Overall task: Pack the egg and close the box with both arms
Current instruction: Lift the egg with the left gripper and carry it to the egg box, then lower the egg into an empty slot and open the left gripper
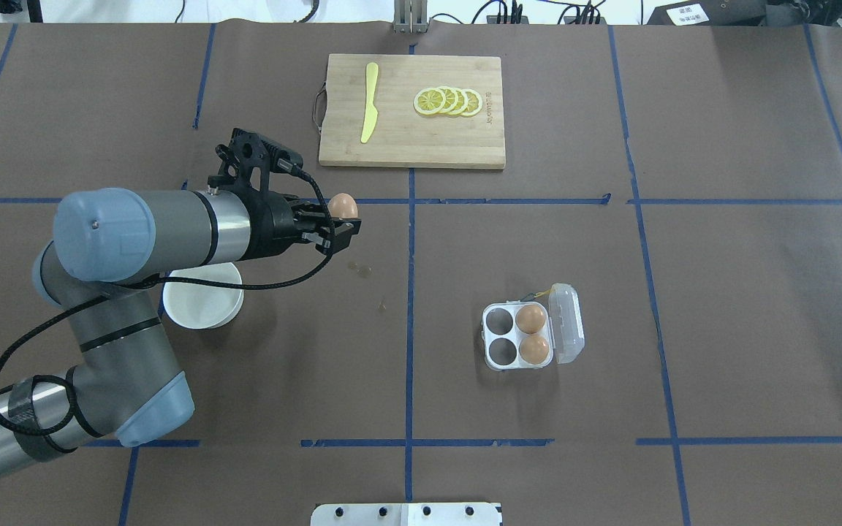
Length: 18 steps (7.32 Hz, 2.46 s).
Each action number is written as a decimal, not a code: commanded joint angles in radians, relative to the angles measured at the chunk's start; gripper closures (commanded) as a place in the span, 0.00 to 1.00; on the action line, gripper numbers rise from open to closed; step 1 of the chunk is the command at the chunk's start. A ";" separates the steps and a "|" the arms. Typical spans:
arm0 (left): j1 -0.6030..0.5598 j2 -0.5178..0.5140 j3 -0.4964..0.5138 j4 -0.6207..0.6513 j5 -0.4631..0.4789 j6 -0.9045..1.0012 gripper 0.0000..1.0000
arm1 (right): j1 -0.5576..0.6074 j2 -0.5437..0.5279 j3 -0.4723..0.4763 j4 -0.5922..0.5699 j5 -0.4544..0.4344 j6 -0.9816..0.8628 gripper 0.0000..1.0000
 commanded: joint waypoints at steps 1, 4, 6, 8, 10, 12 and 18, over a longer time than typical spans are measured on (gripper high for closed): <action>0.098 -0.019 0.044 -0.199 0.057 0.077 1.00 | 0.000 0.000 -0.001 -0.001 0.000 0.000 0.00; 0.250 -0.122 0.199 -0.332 0.217 0.405 1.00 | 0.000 -0.002 -0.003 0.000 0.000 0.000 0.00; 0.287 -0.162 0.281 -0.390 0.219 0.418 1.00 | 0.000 -0.002 -0.003 0.000 0.000 0.000 0.00; 0.292 -0.249 0.387 -0.396 0.222 0.528 0.94 | 0.000 -0.006 -0.004 -0.001 -0.001 0.000 0.00; 0.297 -0.298 0.456 -0.396 0.220 0.532 0.93 | 0.000 -0.011 -0.006 -0.001 -0.002 0.000 0.00; 0.301 -0.329 0.507 -0.395 0.222 0.532 0.86 | 0.002 -0.012 -0.006 -0.001 -0.002 0.000 0.00; 0.307 -0.343 0.518 -0.395 0.217 0.532 0.46 | 0.002 -0.014 -0.006 -0.001 -0.002 0.000 0.00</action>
